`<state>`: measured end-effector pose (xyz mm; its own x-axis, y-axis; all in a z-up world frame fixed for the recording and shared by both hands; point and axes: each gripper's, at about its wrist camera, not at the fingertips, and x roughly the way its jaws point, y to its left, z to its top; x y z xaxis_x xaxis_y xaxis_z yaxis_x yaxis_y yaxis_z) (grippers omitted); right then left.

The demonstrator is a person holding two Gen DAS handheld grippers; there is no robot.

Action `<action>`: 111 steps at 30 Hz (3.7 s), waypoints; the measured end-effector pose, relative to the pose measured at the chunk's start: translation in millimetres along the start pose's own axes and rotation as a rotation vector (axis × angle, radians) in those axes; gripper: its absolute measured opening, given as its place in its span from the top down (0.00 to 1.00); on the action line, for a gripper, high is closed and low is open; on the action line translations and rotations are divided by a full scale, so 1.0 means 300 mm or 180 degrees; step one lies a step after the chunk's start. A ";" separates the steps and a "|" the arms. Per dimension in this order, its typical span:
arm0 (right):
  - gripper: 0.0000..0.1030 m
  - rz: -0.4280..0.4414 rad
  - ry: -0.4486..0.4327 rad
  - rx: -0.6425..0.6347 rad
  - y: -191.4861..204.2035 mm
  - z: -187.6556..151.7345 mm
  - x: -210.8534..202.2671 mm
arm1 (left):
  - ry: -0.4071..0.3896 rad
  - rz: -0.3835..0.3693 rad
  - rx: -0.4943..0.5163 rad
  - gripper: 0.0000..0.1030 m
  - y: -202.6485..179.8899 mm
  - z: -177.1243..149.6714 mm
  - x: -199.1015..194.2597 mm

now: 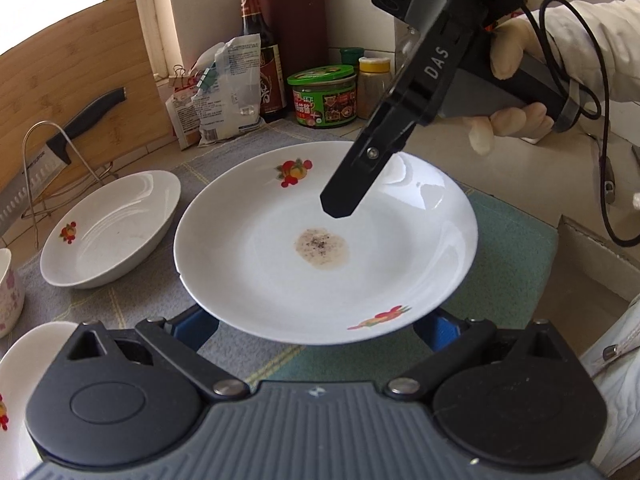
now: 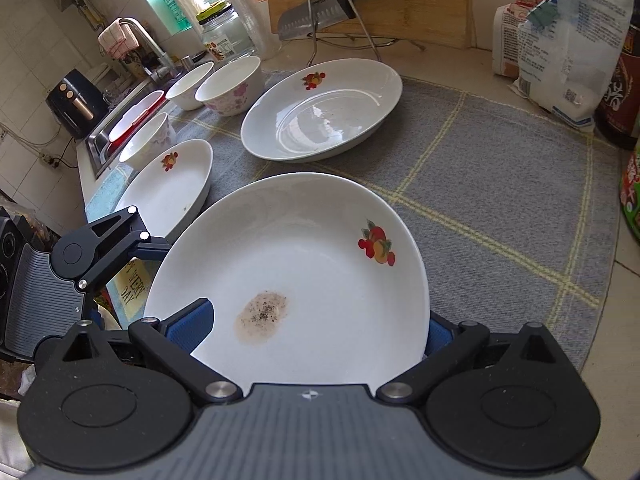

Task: Organize plates and bowls
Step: 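Lift the stained white plate off the towel with the right gripper, then lower the stained plate onto the towel and open the right gripper, then move the right gripper to the large flower plate's rim and grasp it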

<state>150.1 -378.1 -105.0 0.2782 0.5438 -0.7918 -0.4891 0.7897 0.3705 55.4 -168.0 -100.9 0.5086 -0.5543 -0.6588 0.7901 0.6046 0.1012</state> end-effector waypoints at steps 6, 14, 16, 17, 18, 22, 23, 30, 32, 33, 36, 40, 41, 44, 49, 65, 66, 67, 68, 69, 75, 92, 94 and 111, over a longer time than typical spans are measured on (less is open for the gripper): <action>0.00 -0.0110 -0.0118 0.0098 -0.098 0.003 -0.048 | -0.0036 -0.0098 0.0034 0.01 -0.001 0.063 0.099; 0.00 -0.0211 -0.0224 0.0172 -0.193 0.017 -0.081 | -0.0041 -0.0141 0.0040 0.01 0.014 0.126 0.204; 0.00 -0.0236 -0.0232 0.0172 -0.214 0.015 -0.082 | -0.0035 -0.0150 0.0019 0.01 0.020 0.136 0.220; 0.00 -0.0235 -0.0229 0.0181 -0.224 0.015 -0.080 | -0.0029 -0.0144 0.0017 0.01 0.021 0.141 0.228; 0.00 -0.0236 -0.0226 0.0189 -0.234 0.015 -0.079 | -0.0022 -0.0146 0.0014 0.01 0.023 0.146 0.235; 0.00 -0.0257 -0.0217 0.0178 -0.256 0.017 -0.067 | 0.0006 -0.0142 -0.0006 0.01 0.027 0.155 0.262; 0.00 -0.0261 -0.0219 0.0184 -0.263 0.018 -0.065 | 0.0013 -0.0138 -0.0012 0.01 0.027 0.156 0.269; 0.00 -0.0285 -0.0239 0.0210 -0.290 0.024 -0.045 | 0.0048 -0.0117 -0.0041 0.01 0.022 0.156 0.306; 0.00 -0.0305 -0.0233 0.0196 -0.294 0.025 -0.038 | 0.0056 -0.0109 -0.0037 0.01 0.022 0.157 0.310; 0.00 -0.0312 -0.0233 0.0192 -0.296 0.025 -0.036 | 0.0062 -0.0109 -0.0040 0.01 0.023 0.157 0.313; 0.00 -0.0340 -0.0237 0.0190 -0.304 0.026 -0.026 | 0.0074 -0.0101 -0.0052 0.01 0.023 0.158 0.321; 0.00 -0.0380 -0.0244 0.0191 -0.309 0.025 -0.020 | 0.0067 -0.0098 -0.0061 0.01 0.022 0.157 0.328; 0.00 -0.0382 -0.0252 0.0194 -0.309 0.025 -0.021 | 0.0066 -0.0099 -0.0061 0.01 0.023 0.157 0.328; 0.00 -0.0445 -0.0271 0.0234 -0.311 0.027 -0.012 | 0.0077 -0.0102 -0.0041 0.01 0.020 0.160 0.330; 0.00 -0.0532 -0.0303 0.0293 -0.313 0.022 -0.010 | 0.0106 -0.0162 -0.0072 0.01 0.022 0.154 0.325; 0.00 -0.1065 -0.0570 -0.0030 -0.149 0.044 -0.144 | 0.0110 0.0048 -0.0446 0.01 0.033 0.127 0.178; 0.00 -0.1062 -0.0601 -0.0059 -0.129 0.048 -0.148 | 0.0094 0.0077 -0.0496 0.01 0.034 0.129 0.158; 0.00 -0.1048 -0.0633 -0.0085 -0.108 0.050 -0.151 | 0.0089 0.0109 -0.0539 0.01 0.034 0.132 0.141; 0.00 -0.1034 -0.0658 -0.0113 -0.087 0.054 -0.151 | 0.0103 0.0172 -0.0585 0.01 0.031 0.133 0.119; 0.00 -0.1046 -0.0668 -0.0140 -0.067 0.058 -0.147 | 0.0122 0.0220 -0.0614 0.01 0.030 0.135 0.106; 0.00 -0.0953 -0.0746 -0.0231 0.062 0.087 -0.114 | 0.0144 0.0406 -0.0814 0.01 0.045 0.129 0.001; 0.00 -0.0800 -0.0922 0.0026 0.413 0.060 0.074 | 0.0106 0.0425 -0.0874 0.01 0.199 -0.058 -0.231; 0.00 -0.0836 -0.0922 0.0048 0.447 0.054 0.097 | 0.0109 0.0438 -0.0875 0.01 0.224 -0.082 -0.254; 0.00 -0.0758 -0.0588 0.0013 0.563 0.065 0.319 | 0.0102 0.0663 -0.1040 0.01 0.347 -0.251 -0.381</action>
<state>110.2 -187.3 -108.8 0.5305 0.3852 -0.7551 -0.3887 0.9022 0.1872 53.6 1.4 -71.2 0.6316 -0.3854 -0.6727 0.5177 0.8555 -0.0040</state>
